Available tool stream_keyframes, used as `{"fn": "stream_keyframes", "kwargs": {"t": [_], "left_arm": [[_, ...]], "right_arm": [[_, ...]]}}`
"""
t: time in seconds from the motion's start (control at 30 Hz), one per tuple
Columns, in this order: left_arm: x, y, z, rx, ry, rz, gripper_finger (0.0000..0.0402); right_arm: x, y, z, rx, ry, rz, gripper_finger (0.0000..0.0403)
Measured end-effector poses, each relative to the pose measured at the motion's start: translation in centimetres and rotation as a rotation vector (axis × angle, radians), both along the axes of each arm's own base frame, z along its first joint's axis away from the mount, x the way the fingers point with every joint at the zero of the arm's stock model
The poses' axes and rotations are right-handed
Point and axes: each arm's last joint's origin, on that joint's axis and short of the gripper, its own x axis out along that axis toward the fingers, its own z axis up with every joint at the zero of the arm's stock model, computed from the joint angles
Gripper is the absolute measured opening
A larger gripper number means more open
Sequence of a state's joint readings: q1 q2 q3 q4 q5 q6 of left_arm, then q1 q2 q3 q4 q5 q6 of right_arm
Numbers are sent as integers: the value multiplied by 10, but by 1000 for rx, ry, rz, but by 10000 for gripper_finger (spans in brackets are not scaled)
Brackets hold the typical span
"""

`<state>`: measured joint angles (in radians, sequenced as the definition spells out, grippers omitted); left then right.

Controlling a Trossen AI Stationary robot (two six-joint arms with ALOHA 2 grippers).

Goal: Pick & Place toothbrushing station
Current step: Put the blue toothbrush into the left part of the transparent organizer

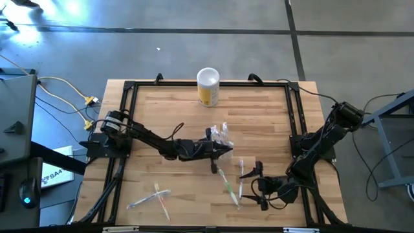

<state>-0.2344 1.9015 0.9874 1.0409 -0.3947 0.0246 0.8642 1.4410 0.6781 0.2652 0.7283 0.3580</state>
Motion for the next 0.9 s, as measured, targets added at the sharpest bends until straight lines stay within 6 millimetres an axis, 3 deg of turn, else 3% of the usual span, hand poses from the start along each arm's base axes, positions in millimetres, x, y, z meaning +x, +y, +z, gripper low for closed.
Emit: {"fn": "stream_keyframes", "kwargs": {"t": [0.9], "left_arm": [[0, 2, -8, -10, 86, 66, 21]], "right_arm": [[0, 0, 0, -7, -1, 1, 322]]}}
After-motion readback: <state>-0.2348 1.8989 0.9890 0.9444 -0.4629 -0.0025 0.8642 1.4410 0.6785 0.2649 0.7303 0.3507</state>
